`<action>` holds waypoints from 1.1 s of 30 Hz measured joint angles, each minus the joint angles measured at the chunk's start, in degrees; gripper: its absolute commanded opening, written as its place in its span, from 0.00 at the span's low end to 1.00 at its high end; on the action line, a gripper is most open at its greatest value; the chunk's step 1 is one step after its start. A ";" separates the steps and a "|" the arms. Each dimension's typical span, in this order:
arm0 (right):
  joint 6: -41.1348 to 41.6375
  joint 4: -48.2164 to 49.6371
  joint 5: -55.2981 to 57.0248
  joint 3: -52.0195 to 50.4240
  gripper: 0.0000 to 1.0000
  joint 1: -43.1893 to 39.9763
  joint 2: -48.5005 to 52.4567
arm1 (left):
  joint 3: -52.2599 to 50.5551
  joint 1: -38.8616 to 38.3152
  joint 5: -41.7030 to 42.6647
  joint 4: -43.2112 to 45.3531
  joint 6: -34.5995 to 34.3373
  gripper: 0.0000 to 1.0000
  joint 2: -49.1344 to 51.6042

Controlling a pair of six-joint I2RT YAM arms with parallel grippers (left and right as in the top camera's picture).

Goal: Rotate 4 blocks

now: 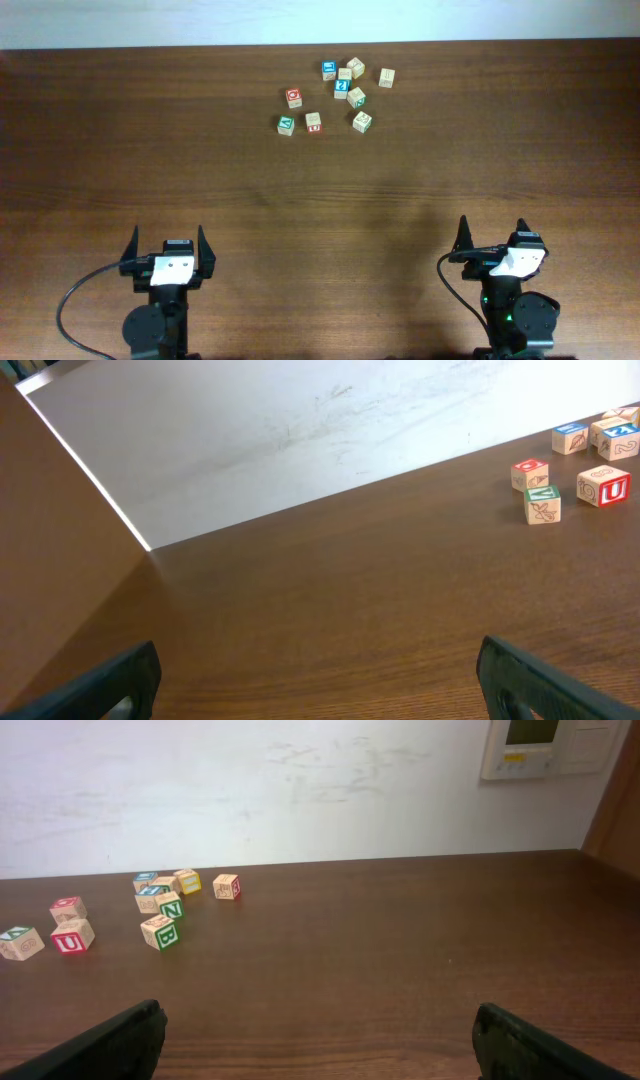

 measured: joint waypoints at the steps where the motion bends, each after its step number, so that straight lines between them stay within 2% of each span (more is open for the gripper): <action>1: 0.04 0.00 0.00 0.00 0.98 0.00 0.00 | 0.00 0.00 0.00 -0.02 0.00 0.99 0.00; 23: -0.04 0.02 0.00 0.00 0.98 0.00 0.00 | 0.00 0.00 0.04 -0.02 0.00 0.99 0.00; 33: -0.76 1.55 -2.10 -0.02 0.98 0.00 0.00 | 0.00 0.00 3.19 0.59 0.00 0.99 0.00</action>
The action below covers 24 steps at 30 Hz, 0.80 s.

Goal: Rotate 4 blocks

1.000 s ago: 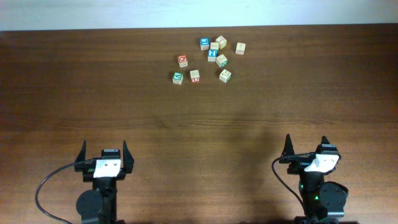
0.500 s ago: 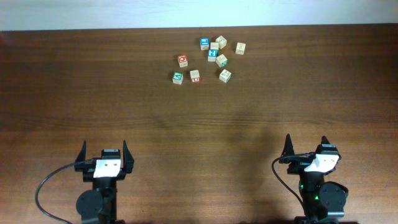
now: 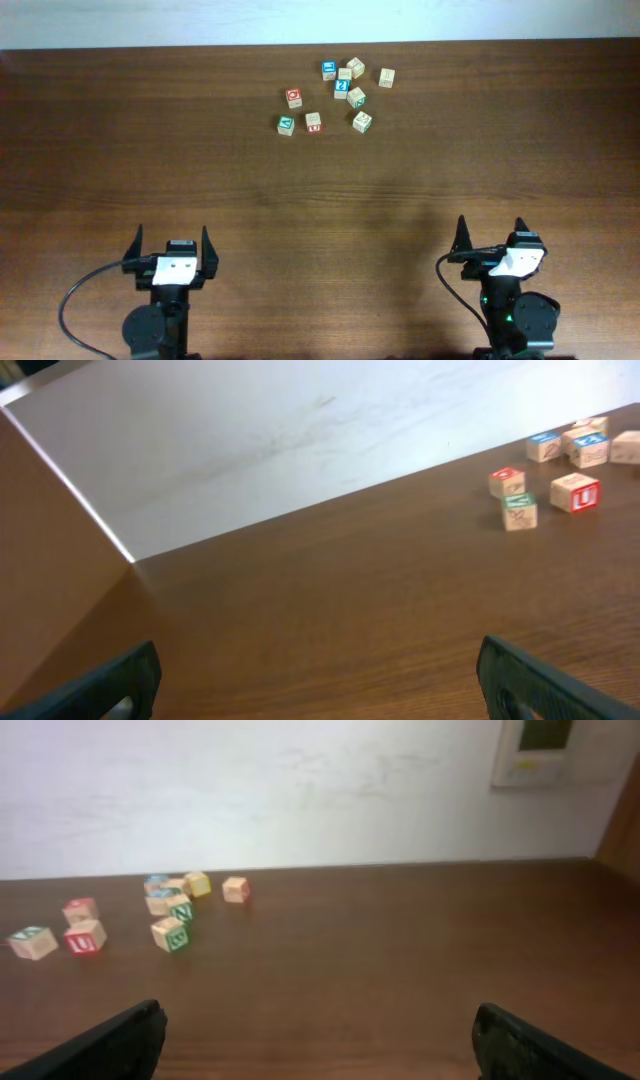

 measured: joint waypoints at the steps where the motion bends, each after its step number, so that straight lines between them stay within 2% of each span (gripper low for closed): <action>1: -0.90 1.09 -1.33 0.00 0.98 0.00 0.00 | 0.00 0.00 0.83 0.07 -0.02 0.99 0.00; 6: -4.28 1.42 -7.43 2.95 0.98 0.00 1.25 | 2.64 0.00 4.83 -0.02 -0.02 0.99 3.52; 9: -4.83 1.68 -9.79 9.70 0.98 0.00 7.39 | 8.79 0.00 7.65 -0.02 0.00 0.99 12.55; 12: -5.05 0.52 -12.46 18.14 0.98 0.00 17.84 | 17.22 0.00 9.46 -0.26 0.02 0.99 23.89; 16: -5.18 -6.10 -14.40 32.59 0.98 0.00 32.94 | 34.36 0.00 13.31 -6.38 0.00 0.99 42.53; 21: -5.57 -19.17 -18.49 57.33 0.98 0.00 56.70 | 64.85 0.11 18.36 -24.52 -0.02 0.99 68.50; 22: -5.66 -22.69 -19.91 62.84 0.98 0.00 61.75 | 71.49 0.11 18.95 -30.12 0.02 0.99 73.59; 23: -5.75 -26.08 -21.27 68.15 0.98 0.00 66.62 | 74.25 0.11 19.37 -31.26 0.00 0.99 75.71; 24: -6.88 -31.65 -23.02 74.38 0.98 0.00 72.24 | 82.93 0.11 19.82 -37.38 -0.02 0.99 82.25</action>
